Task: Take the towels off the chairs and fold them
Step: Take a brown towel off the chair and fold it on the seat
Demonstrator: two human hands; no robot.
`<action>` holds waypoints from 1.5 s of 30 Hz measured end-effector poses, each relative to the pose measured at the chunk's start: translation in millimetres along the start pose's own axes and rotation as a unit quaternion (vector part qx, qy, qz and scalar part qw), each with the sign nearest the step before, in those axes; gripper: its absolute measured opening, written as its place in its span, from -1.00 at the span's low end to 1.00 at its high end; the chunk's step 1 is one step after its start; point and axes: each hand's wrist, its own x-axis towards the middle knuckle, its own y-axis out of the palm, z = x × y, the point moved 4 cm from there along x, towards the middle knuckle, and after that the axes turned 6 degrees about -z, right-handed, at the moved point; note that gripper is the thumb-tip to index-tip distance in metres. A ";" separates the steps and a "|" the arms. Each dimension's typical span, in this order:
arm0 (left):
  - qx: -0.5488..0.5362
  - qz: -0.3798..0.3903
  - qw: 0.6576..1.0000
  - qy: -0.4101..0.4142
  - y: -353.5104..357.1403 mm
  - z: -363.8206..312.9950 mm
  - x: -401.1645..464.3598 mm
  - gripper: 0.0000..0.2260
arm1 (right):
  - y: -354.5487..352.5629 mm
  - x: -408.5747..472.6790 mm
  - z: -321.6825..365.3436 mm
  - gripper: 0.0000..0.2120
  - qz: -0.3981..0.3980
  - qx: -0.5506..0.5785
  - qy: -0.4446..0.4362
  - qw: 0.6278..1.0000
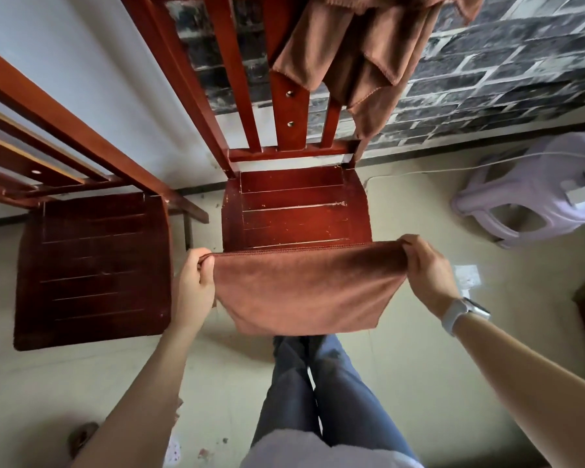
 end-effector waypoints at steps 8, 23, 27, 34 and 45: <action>0.023 0.028 0.999 0.026 64.8 20.4 113.2 -0.86 | 56.1 102.1 -18.9 -0.77 -0.009 -0.026 -0.041 0.999; 0.041 -0.064 0.993 0.094 91.8 11.3 179.0 -0.84 | 85.8 177.8 -15.0 -0.86 -0.081 -0.002 -0.062 0.995; 0.113 -0.037 0.977 0.178 90.0 26.4 157.3 -0.86 | 91.0 153.2 -26.7 -0.88 -0.054 -0.041 -0.102 0.992; 0.197 0.031 0.942 0.271 92.0 69.4 91.4 -0.91 | 107.5 76.1 -66.0 -0.84 0.017 -0.114 -0.240 0.964; 0.216 0.073 0.899 0.375 108.7 116.8 11.2 -0.82 | 125.8 0.6 -103.1 -0.77 0.028 -0.140 -0.214 0.966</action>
